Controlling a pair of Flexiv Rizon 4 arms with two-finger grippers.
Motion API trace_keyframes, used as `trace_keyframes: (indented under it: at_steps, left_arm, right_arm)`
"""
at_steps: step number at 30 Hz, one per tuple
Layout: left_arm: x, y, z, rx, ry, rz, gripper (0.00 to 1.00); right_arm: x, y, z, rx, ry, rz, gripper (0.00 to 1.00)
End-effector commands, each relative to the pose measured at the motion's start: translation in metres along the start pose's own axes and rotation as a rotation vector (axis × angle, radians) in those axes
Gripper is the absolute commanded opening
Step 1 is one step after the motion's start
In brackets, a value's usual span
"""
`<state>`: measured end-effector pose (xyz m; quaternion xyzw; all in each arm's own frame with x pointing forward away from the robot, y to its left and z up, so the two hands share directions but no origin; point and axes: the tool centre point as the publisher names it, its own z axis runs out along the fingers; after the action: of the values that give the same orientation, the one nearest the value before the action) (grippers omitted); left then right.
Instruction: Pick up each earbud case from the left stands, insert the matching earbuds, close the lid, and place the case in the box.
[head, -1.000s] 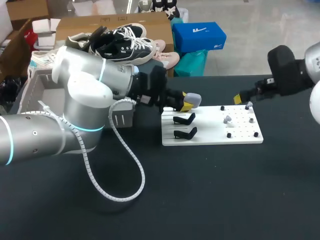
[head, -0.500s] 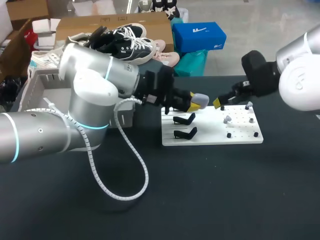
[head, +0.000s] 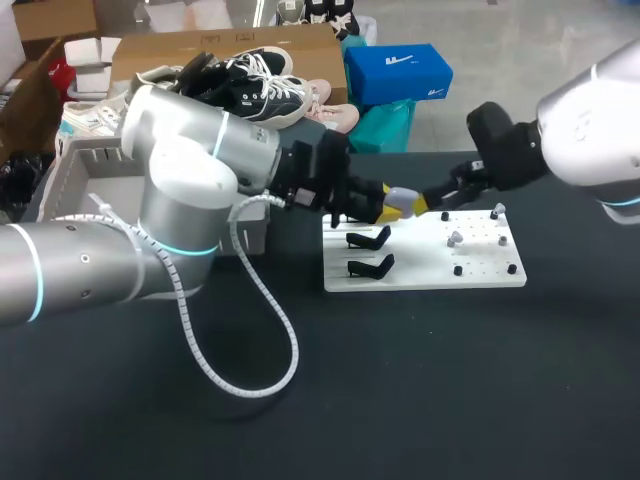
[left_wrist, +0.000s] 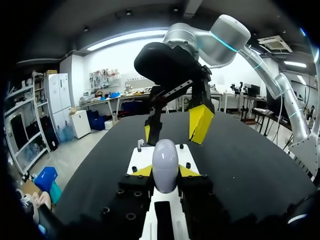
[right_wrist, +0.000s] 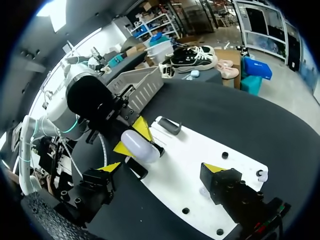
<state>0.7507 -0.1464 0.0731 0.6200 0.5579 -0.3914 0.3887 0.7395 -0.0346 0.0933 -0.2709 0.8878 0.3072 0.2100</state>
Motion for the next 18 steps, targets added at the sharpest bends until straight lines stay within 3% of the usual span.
trace_keyframes:
  at_steps: [1, 18]
  left_arm:
    - [0.001, 0.003, -0.001, 0.014, -0.007, 0.006, 0.0]
    - [0.002, 0.002, -0.004, 0.057, -0.016, 0.015, 0.0]
  right_arm:
    - [-0.006, -0.004, 0.006, -0.025, 0.005, -0.002, 1.0]
    - [-0.016, -0.007, 0.01, -0.034, 0.0, -0.003, 1.0]
